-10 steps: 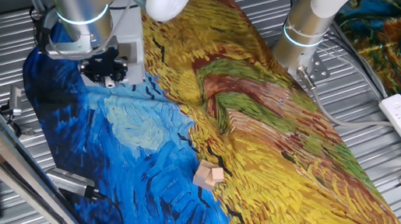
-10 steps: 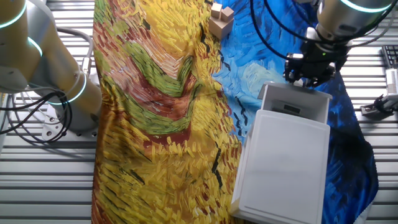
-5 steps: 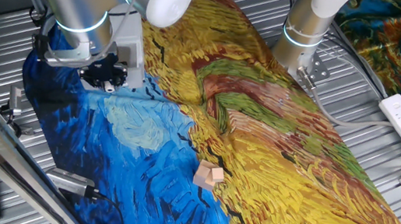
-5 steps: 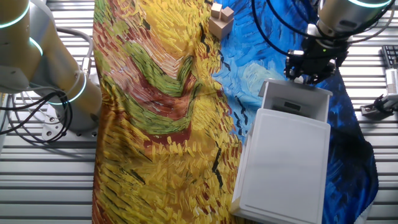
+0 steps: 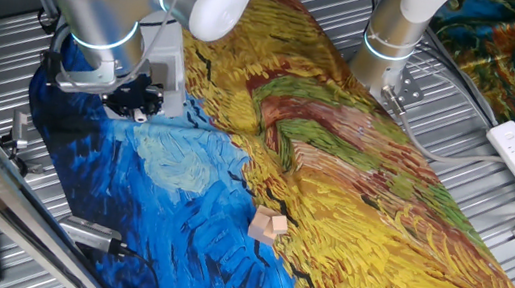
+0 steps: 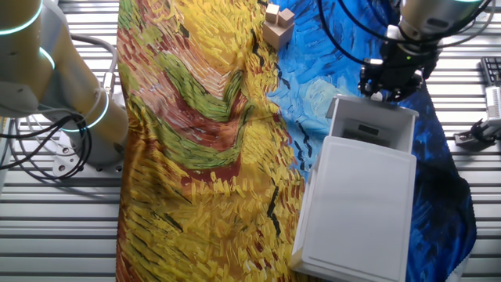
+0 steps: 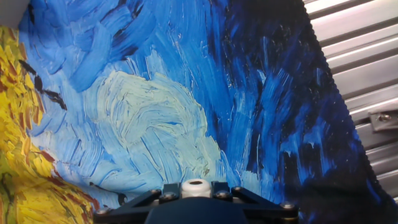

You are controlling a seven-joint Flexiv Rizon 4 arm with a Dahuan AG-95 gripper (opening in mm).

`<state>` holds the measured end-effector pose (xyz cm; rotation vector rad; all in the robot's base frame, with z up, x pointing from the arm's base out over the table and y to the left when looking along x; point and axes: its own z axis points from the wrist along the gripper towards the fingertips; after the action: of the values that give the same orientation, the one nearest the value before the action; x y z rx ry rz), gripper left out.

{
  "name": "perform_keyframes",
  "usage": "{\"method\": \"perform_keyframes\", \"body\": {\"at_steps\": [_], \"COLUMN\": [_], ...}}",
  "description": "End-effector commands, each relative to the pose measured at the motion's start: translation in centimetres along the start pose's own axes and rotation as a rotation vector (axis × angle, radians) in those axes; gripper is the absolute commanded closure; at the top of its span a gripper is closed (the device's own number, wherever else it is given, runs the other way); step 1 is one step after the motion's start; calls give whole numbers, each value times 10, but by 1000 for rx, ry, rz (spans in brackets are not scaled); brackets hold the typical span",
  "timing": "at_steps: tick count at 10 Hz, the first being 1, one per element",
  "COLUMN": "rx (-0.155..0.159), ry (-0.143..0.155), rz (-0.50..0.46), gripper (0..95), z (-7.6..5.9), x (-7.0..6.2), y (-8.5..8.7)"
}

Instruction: Take something out of a drawer

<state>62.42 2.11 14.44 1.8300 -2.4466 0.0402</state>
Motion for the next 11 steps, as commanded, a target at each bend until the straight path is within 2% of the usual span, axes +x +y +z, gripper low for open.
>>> {"method": "perform_keyframes", "body": {"at_steps": [1,11], "rx": [1,0], "ry": [0,5], "rz": [2,12], "gripper": [950,950], "z": [-1,-3], "x": [-1,-14], "y": [0,-1]}}
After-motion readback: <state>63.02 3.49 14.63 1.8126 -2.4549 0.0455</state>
